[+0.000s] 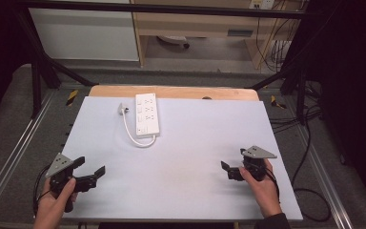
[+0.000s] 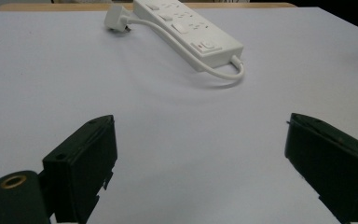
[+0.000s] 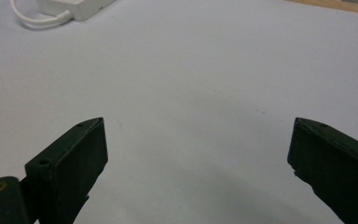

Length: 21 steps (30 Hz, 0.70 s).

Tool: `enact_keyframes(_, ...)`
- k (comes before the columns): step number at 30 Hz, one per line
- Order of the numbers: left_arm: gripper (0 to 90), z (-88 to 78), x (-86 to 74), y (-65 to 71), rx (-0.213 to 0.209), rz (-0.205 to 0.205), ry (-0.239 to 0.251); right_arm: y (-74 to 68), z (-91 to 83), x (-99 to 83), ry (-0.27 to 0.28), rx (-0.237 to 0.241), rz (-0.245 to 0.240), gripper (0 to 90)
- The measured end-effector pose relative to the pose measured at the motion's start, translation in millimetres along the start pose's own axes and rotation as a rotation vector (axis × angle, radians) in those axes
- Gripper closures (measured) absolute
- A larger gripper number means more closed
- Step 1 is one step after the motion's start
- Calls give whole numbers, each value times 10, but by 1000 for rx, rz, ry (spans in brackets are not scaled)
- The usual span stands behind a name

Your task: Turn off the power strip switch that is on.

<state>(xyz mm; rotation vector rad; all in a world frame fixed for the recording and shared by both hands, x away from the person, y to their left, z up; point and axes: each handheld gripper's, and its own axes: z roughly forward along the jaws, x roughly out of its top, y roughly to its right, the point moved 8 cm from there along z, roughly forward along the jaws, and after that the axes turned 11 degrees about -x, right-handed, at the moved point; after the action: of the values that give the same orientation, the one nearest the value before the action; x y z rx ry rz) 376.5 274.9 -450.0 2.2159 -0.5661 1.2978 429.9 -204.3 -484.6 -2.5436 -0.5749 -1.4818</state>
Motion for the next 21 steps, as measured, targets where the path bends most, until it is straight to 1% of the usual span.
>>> enact_keyframes(4,91,-8,17,13,-1,8,7,0,-13,2,2,-4,-1,49)
enact_keyframes(5,90,-10,22,16,-2,5,11,-1,-17,4,1,-5,6,48)
enact_keyframes(10,87,-16,51,34,-5,-6,25,14,-16,5,1,-15,7,46)
enact_keyframes(11,84,-20,64,40,-7,-2,32,18,-18,3,0,-17,10,44)
enact_keyframes(17,75,-9,146,64,-15,-11,59,19,-21,10,5,-26,6,43)
enact_keyframes(21,77,24,231,60,-13,-1,48,0,-28,19,9,-22,2,44)
